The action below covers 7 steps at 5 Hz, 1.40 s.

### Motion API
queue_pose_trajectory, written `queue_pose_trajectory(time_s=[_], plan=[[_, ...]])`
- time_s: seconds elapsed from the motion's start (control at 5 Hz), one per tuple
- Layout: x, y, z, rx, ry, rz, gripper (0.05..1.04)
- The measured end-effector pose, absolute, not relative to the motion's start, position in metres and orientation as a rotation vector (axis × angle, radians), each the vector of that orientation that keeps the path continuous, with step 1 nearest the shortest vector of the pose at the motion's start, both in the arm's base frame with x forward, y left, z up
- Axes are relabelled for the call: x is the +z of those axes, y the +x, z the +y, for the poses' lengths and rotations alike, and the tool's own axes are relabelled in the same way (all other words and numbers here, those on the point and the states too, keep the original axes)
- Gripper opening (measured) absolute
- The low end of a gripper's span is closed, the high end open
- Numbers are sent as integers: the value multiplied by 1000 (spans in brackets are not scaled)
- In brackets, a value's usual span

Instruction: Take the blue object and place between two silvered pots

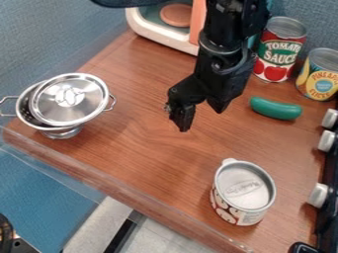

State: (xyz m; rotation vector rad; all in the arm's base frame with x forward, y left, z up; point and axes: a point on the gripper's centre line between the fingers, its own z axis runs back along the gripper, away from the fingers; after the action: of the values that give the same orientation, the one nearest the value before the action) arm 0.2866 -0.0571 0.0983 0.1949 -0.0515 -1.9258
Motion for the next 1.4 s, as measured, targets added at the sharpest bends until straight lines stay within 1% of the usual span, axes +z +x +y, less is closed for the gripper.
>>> queue_pose_trajectory(time_s=[0.2,0.4,0.6,0.8,1.0,1.2,1.4], plan=[[89,286,-56,-1923,174,-21,999],[80,291,-60,-1930,199,56,999],[80,309,-64,-1922,197,68,999],[88,338,-74,-1877,163,-31,999],[91,358,-90,-1862,99,-94,999],[89,371,-102,-1855,40,-136,999],[74,382,-111,-1862,-11,-167,999]])
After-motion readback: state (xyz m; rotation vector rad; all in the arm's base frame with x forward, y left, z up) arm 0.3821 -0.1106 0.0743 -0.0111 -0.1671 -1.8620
